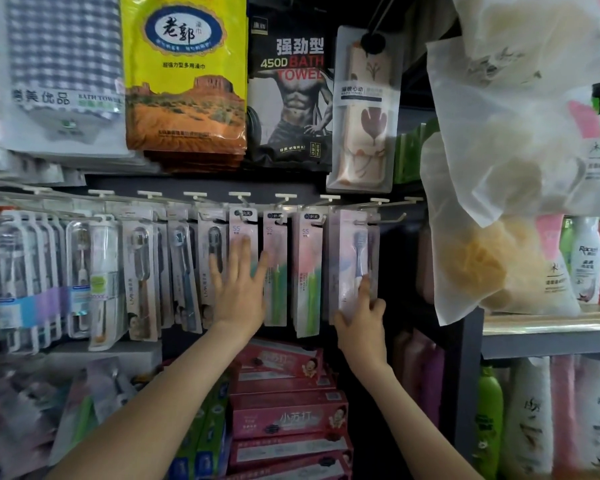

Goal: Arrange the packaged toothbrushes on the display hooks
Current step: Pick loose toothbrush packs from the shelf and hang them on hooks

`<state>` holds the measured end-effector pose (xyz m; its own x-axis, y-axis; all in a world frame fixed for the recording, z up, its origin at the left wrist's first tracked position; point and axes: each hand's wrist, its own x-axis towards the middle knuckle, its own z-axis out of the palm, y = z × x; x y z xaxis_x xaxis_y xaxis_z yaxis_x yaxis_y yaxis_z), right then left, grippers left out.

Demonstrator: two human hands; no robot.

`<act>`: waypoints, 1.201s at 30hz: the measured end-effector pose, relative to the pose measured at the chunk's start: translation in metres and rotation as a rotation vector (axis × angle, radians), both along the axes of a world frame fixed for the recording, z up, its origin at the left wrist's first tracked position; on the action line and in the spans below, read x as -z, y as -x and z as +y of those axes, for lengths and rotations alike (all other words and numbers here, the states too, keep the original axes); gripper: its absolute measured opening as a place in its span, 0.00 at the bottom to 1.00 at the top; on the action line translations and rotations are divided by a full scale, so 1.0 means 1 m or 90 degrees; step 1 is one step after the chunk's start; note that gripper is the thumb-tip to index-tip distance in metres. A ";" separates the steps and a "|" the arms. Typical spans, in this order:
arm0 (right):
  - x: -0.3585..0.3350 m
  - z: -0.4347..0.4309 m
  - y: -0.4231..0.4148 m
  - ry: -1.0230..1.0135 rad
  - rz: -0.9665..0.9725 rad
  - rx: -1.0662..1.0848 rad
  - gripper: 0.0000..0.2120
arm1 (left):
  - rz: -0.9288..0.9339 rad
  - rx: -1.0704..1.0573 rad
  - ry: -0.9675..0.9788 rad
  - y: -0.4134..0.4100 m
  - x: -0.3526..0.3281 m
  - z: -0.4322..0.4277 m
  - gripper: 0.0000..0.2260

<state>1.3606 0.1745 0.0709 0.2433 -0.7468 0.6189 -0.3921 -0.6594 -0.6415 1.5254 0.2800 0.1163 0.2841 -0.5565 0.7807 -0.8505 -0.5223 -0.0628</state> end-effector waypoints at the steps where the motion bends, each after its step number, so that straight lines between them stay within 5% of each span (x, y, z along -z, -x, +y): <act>1: -0.001 -0.003 0.000 -0.004 0.013 -0.001 0.38 | 0.012 -0.020 0.007 -0.004 -0.001 -0.001 0.38; 11: -0.018 -0.011 -0.008 -0.089 0.115 0.005 0.40 | 0.077 0.048 -0.051 -0.022 0.015 -0.003 0.34; 16: 0.025 0.042 -0.019 0.018 0.100 -0.003 0.43 | 0.102 0.080 -0.053 -0.020 0.036 0.031 0.31; 23: 0.084 0.141 -0.081 -0.068 0.162 -0.305 0.31 | 0.206 -0.013 0.006 -0.035 0.102 0.134 0.29; 26: 0.099 0.174 -0.117 -0.105 0.239 -0.362 0.34 | 0.268 -0.065 -0.011 -0.049 0.127 0.177 0.29; 32: 0.108 0.200 -0.157 -0.174 0.347 -0.271 0.33 | 0.330 -0.020 -0.002 -0.072 0.148 0.245 0.24; 36: 0.103 0.200 -0.162 -0.252 0.314 -0.241 0.32 | 0.387 -0.005 0.033 -0.076 0.149 0.267 0.21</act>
